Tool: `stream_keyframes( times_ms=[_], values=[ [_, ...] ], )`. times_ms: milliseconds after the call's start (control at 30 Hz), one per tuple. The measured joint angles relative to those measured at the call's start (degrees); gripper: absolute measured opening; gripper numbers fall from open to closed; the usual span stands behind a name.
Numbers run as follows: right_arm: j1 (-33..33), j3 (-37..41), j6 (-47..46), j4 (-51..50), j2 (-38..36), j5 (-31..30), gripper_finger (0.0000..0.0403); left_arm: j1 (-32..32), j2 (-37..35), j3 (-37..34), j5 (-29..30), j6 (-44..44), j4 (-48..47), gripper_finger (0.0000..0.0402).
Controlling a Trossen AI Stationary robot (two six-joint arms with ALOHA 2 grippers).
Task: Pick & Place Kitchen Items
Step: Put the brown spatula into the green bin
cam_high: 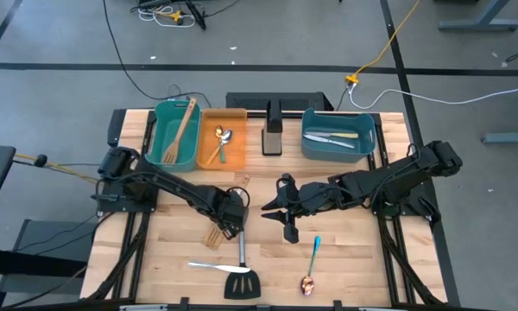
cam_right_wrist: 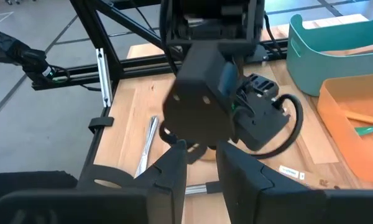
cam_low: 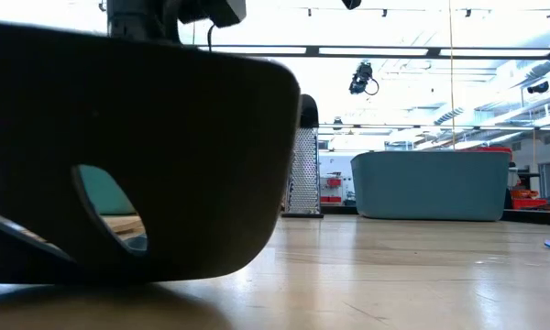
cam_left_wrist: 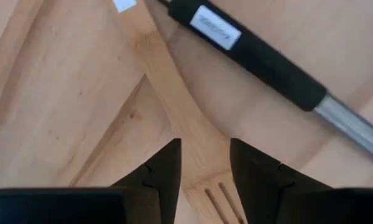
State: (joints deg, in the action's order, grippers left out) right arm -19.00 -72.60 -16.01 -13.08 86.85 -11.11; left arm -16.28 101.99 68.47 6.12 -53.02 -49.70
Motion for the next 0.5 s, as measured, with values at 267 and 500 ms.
stream_keyframes(
  times_ms=[267, 500],
  values=[
    [0.0, 0.0, 0.0, -0.4, 0.0, 0.0, 0.0097, 1.4, 3.3, 0.0, 0.0, -0.1, 0.4, 0.0142],
    [0.0, 0.0, 0.0, -0.7, 0.0, 0.0, 0.0097, 1.9, 3.9, 0.0, 0.2, -0.1, 2.2, 0.0142]
  ],
)
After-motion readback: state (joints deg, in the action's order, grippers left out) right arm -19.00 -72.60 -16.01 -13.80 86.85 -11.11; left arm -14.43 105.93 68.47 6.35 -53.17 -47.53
